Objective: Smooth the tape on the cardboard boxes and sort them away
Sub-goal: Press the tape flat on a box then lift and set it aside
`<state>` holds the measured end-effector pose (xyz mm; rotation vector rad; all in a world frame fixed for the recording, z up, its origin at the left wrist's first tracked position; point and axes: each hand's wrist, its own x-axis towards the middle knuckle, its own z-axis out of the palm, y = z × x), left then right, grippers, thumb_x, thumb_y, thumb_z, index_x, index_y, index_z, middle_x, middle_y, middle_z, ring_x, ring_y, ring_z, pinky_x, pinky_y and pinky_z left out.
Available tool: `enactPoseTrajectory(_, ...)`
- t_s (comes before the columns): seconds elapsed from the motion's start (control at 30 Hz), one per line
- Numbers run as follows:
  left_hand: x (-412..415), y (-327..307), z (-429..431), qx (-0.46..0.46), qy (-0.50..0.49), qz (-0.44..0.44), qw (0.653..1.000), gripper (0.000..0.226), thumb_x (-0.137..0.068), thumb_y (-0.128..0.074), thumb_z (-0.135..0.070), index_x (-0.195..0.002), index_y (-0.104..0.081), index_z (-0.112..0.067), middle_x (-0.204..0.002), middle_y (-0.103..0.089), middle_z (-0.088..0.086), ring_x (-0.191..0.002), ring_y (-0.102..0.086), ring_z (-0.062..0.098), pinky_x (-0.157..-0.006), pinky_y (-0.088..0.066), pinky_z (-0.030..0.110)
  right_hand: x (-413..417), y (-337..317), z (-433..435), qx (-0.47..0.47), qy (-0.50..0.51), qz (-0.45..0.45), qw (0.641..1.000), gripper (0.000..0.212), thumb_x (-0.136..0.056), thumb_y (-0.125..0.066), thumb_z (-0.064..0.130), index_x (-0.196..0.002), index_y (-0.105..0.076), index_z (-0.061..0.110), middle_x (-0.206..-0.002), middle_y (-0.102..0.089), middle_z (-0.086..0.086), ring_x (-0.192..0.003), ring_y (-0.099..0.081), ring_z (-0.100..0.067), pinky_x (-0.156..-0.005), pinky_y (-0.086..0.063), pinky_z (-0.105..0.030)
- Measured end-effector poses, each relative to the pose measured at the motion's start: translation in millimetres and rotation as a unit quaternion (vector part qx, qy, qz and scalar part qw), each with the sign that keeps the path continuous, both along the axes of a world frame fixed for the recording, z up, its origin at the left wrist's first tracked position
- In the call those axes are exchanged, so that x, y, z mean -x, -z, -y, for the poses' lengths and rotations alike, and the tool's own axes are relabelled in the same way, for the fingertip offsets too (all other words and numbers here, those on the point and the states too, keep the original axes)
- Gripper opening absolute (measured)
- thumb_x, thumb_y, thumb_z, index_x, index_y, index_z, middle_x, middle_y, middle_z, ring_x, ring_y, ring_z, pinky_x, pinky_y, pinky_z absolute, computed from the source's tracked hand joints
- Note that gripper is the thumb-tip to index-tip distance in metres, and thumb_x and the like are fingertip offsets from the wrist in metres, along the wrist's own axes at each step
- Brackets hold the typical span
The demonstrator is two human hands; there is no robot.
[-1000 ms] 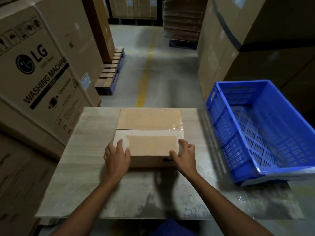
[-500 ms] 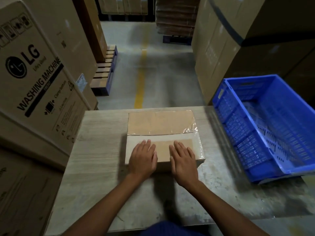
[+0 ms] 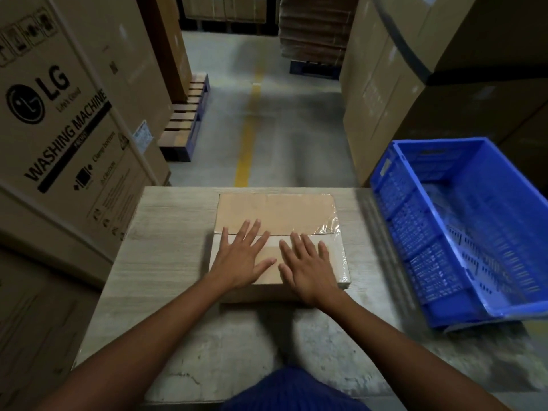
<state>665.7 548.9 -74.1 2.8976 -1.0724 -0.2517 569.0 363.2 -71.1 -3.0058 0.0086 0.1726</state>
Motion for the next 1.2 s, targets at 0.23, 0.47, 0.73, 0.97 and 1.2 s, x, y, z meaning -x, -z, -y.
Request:
enactPoseTrajectory(0.23, 15, -7, -2, 0.044, -0.155, 0.029, 0.987, 0.092, -0.085, -0.02, -0.086, -0.157, -0.024, -0.03, -0.168, -0.007, 0.007, -0.155, -0.002, 0.028, -0.119, -0.004, 0.058, -3, -12, 34, 0.002, -0.024, -0.001, 1.0, 0.08, -0.092, -0.016, 0.078, -0.159, -0.017, 0.034, -0.169, -0.002, -0.006, -0.156, -0.002, -0.032, -0.12, -0.004, -0.06)
enactPoseTrajectory(0.47, 11, -24, -3, 0.017, -0.185, -0.064, 0.981, 0.114, -0.069, -0.038, -0.096, -0.159, -0.006, -0.035, -0.167, 0.014, 0.002, -0.154, 0.014, 0.022, -0.12, -0.006, 0.055, -7, -14, 29, 0.003, 0.036, -0.082, 0.996, 0.081, -0.092, -0.011, 0.079, -0.16, 0.001, 0.036, -0.168, 0.015, -0.006, -0.153, 0.017, -0.035, -0.117, 0.006, -0.069)
enactPoseTrajectory(0.73, 29, -27, -17, 0.038, -0.17, -0.085, 0.981, 0.113, -0.069, -0.044, -0.094, -0.159, -0.009, -0.036, -0.168, 0.012, -0.001, -0.154, 0.011, 0.022, -0.119, -0.014, 0.055, 10, -19, 19, 0.003, 0.052, -0.091, 0.995, 0.073, -0.097, -0.016, 0.072, -0.16, -0.002, 0.037, -0.169, 0.01, -0.004, -0.154, 0.011, -0.034, -0.114, -0.003, -0.072)
enactPoseTrajectory(0.97, 50, -6, -35, 0.044, -0.081, 0.02, 0.996, 0.093, -0.084, -0.024, -0.087, -0.158, -0.021, -0.031, -0.168, 0.003, 0.003, -0.154, 0.011, 0.023, -0.123, 0.003, 0.054, 33, -20, 2, 0.074, 0.043, 0.013, 0.996, 0.078, -0.087, -0.02, 0.078, -0.145, -0.038, 0.03, -0.139, -0.044, -0.017, -0.122, -0.045, -0.042, -0.093, -0.037, -0.054)
enactPoseTrajectory(1.2, 38, -4, -26, 0.018, -0.037, -0.015, 0.999, 0.095, -0.084, -0.008, -0.083, -0.161, -0.002, -0.028, -0.166, 0.015, 0.003, -0.153, 0.018, 0.021, -0.124, 0.003, 0.049, 21, -2, 2, 0.004, 0.035, 0.004, 0.999, 0.083, -0.093, -0.013, 0.074, -0.161, -0.014, 0.027, -0.168, -0.004, -0.016, -0.155, 0.001, -0.034, -0.122, -0.001, -0.056)
